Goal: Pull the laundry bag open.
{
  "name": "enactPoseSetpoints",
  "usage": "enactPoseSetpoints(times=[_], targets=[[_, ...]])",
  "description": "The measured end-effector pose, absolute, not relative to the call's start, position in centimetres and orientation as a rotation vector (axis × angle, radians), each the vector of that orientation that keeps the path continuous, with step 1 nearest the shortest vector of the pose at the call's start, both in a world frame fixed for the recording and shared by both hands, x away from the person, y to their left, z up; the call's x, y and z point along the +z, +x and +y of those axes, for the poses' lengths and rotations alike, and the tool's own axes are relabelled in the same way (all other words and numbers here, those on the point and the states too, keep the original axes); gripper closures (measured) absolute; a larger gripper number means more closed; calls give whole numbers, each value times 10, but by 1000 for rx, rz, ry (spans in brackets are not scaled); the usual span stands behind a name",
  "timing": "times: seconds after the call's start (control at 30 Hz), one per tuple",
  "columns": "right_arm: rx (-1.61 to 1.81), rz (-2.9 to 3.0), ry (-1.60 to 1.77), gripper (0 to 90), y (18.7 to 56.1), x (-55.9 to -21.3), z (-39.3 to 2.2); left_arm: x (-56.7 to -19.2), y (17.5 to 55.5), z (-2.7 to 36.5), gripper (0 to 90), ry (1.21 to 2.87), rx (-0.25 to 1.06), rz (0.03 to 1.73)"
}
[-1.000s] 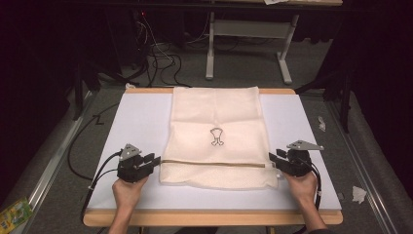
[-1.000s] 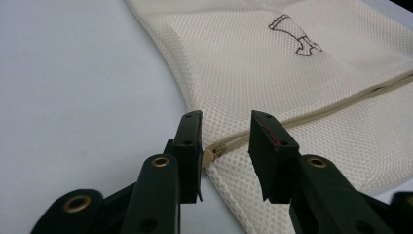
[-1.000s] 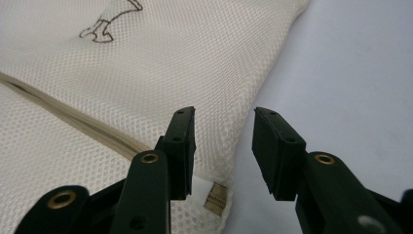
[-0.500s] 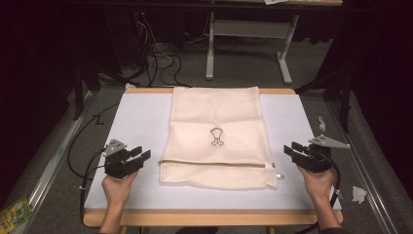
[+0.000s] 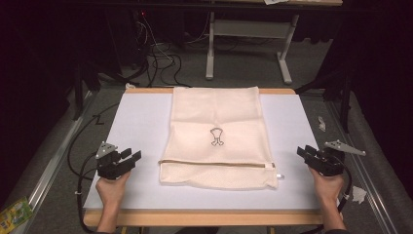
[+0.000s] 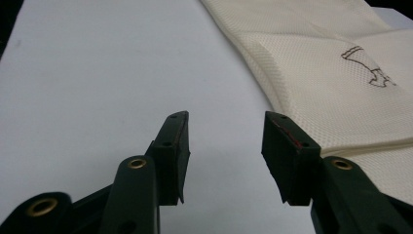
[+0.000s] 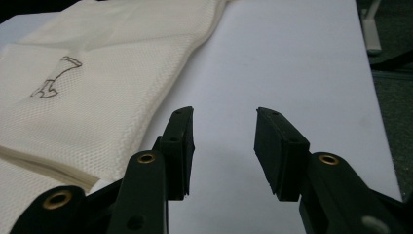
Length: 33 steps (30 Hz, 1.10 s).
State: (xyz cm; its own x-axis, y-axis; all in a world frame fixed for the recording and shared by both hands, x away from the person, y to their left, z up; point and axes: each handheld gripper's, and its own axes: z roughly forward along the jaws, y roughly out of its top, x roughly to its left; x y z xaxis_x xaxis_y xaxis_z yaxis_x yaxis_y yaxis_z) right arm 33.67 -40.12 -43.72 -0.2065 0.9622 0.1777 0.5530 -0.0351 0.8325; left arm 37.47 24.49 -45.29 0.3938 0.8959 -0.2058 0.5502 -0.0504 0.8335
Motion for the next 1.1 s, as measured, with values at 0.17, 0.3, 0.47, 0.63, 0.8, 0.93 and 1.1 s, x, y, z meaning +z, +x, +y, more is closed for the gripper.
enactPoseSetpoints(times=[0.17, 0.3, 0.47, 0.63, 0.8, 0.93, 1.1], targets=[[1120, 1783, 1607, 597, 337, -444, -403, -460, 378, 247, 524, 1723, 479, 1294], [1121, 1770, 1624, 597, 338, -446, -403, -462, 382, 248, 518, 1732, 474, 1287], [1070, 1789, 1651, 597, 351, -456, -401, -464, 394, 250, 513, 1742, 514, 1318], [1053, 1762, 1658, 596, 355, -462, -401, -469, 398, 246, 512, 1732, 541, 1332], [1031, 1754, 1658, 591, 356, -464, -405, -472, 404, 242, 510, 1714, 547, 1345], [1012, 1746, 1660, 587, 357, -465, -403, -473, 406, 240, 508, 1697, 571, 1362], [1013, 1751, 1667, 579, 358, -473, -400, -477, 408, 240, 507, 1729, 588, 1373]])
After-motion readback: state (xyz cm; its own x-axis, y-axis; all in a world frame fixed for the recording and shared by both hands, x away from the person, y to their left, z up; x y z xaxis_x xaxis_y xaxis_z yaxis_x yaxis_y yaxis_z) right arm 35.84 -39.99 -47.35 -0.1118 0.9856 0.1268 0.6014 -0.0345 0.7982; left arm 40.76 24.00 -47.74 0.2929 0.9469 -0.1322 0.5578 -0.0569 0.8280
